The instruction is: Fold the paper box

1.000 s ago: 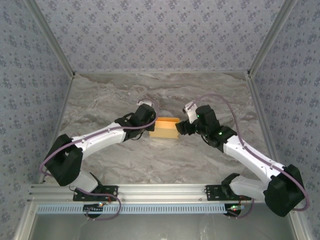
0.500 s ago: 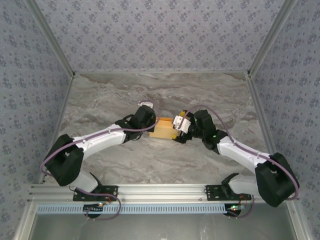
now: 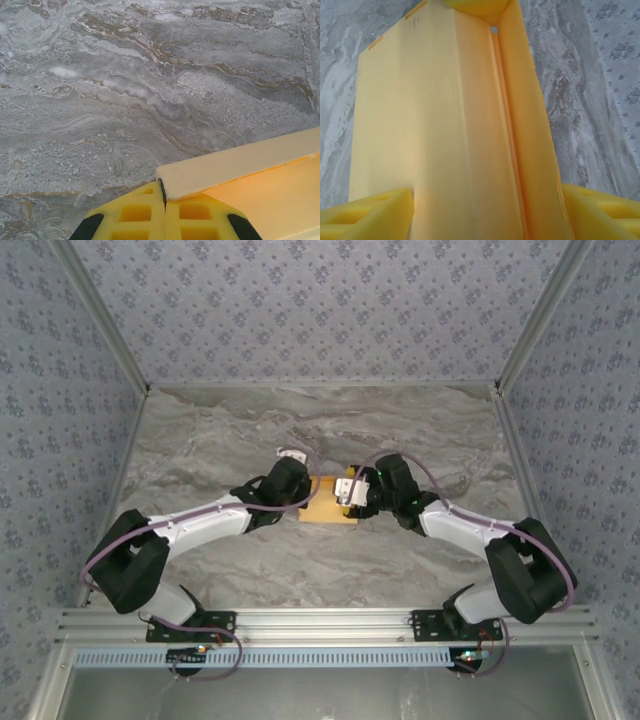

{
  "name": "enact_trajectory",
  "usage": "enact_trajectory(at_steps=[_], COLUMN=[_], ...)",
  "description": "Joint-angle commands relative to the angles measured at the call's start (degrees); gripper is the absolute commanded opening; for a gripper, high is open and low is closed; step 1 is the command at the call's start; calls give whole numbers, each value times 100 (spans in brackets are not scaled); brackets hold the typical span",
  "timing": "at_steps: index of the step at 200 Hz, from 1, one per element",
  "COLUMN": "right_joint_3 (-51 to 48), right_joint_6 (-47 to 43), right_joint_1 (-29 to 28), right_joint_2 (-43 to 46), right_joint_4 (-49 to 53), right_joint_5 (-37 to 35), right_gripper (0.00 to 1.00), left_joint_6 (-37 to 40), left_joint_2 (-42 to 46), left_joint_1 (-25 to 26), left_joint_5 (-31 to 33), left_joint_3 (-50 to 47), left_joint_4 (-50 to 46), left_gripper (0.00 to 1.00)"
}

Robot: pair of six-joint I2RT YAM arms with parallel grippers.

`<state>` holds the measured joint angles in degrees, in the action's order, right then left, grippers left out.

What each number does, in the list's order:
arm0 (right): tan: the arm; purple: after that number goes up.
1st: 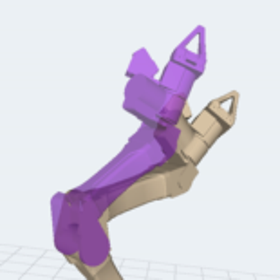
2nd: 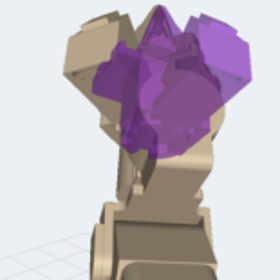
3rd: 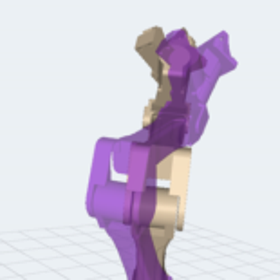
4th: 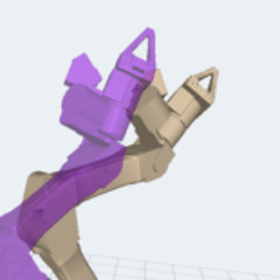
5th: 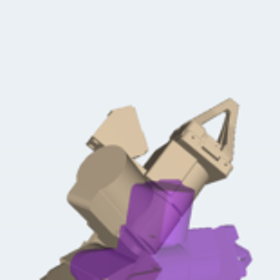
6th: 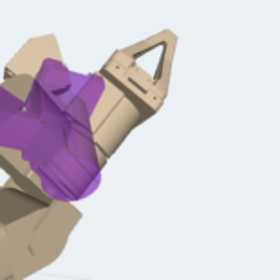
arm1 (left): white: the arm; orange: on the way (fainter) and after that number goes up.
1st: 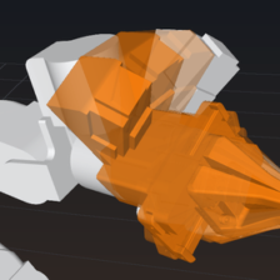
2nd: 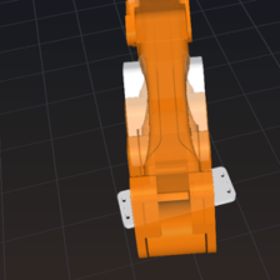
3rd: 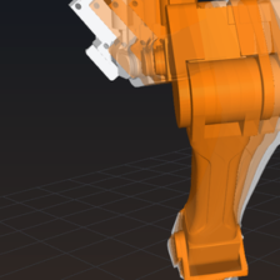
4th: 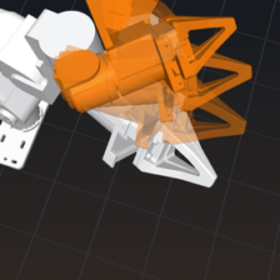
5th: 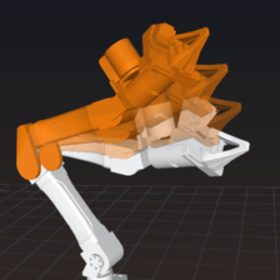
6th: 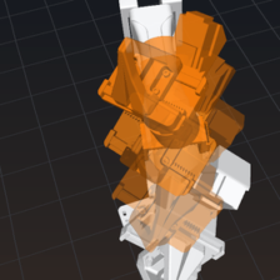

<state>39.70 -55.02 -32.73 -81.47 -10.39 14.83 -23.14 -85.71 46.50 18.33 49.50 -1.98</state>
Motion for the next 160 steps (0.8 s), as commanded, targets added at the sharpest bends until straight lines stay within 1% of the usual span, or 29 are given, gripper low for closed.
enact_trajectory(at_steps=[1, 10, 23, 33, 40, 50, 81, 112, 127, 142, 160], right_joint_3=[256, 257, 247, 207, 172, 120, -114, -308, -390, -453, -523], right_joint_6=[-378, -329, -291, -302, -313, -315, -289, -278, -269, -256, -246], right_joint_1=[-98, -117, -136, -168, -204, -245, -326, -374, -375, -391, -385], right_joint_2=[-183, -202, -254, -293, -300, -319, -326, -318, -298, -297, -310], right_joint_4=[166, 185, 213, 143, 86, -14, -358, -661, -786, -876, -951], right_joint_5=[-209, -237, -320, -468, -549, -647, -934, -1164, -1242, -1290, -1317], right_gripper=[75, 74, 69, 67, 65, 63, 59, 57, 56, 55, 55], left_joint_6=[222, 213, 222, 237, 242, 244, 308, 10, -161, -647, -1120], left_joint_2=[-97, -28, 64, 100, 125, 177, 619, 1304, 1692, 1936, 1906], left_joint_1=[83, 87, 84, 81, 85, 81, 86, 27, -49, -253, -742], left_joint_5=[-357, -339, -311, -323, -348, -421, -862, -1077, -1270, -1317, -1988], left_joint_3=[-453, -523, -601, -625, -641, -670, -693, -840, -912, -921, -819], left_joint_4=[-665, -576, -477, -423, -394, -340, -284, -106, 25, 1, -48], left_gripper=[0, 0, 1, 3, 11, 26, 55, 99, 99, 99, 99])
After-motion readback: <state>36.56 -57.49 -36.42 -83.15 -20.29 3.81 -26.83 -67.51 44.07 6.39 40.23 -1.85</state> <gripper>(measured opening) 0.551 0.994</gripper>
